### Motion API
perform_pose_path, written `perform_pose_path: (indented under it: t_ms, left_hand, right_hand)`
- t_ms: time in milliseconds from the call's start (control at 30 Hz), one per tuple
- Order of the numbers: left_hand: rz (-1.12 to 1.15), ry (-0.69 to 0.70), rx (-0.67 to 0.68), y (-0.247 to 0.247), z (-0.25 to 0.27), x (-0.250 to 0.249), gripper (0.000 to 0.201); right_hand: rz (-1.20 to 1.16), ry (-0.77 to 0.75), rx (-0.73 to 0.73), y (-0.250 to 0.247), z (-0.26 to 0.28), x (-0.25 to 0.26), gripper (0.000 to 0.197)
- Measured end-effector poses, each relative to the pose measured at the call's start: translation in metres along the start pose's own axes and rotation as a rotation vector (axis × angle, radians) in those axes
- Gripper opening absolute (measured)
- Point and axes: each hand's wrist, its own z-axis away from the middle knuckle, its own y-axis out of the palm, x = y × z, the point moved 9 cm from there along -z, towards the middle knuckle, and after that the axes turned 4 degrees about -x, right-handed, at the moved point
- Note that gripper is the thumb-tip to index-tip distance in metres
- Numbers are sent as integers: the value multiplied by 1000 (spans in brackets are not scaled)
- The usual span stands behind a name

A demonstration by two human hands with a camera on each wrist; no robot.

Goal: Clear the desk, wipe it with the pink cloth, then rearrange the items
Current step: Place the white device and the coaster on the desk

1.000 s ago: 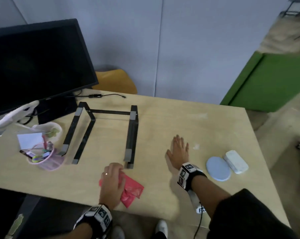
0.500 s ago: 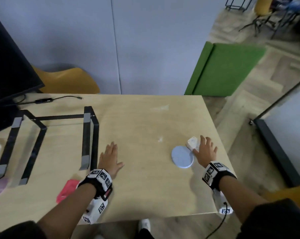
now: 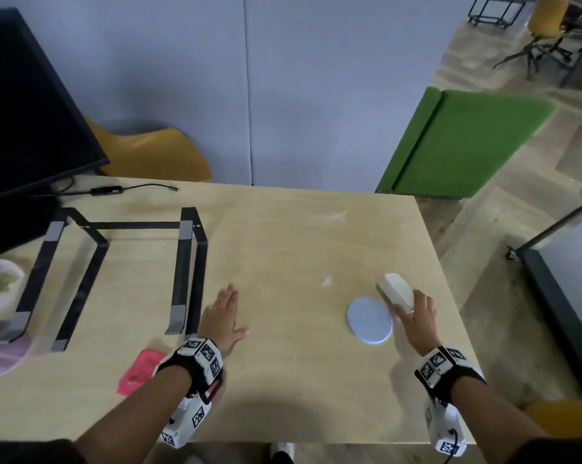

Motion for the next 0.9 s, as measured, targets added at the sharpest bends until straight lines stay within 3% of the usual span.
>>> perform_pose_path:
  t_ms: [167,267,333,467,600,700,900]
  left_hand:
    - [12,3,23,1,2,1,92]
    - [6,4,22,1,2,-1,92]
    - [7,-3,14,0,3,-1,91]
    - [13,-7,15,0,3,-1,91]
    - [54,-8,16,-4,6,-2,91]
    - [71,-10,2,-7,8,-3,91]
    - [66,-41,-35,-7,7,-2,94]
  right_hand:
    - [-336,99,-7,10,-23,36,44]
    - [-505,90,65,35,-33,78,26]
    - [-549,79,136,58,-38,110,28]
    - [-546,-22,318,107,-36,173,44]
    - [-536,-66,478,152,-22,218,32]
    - [-446,-135,489,175,-21,240,22]
    - [-232,-359,417,197,-23,283,27]
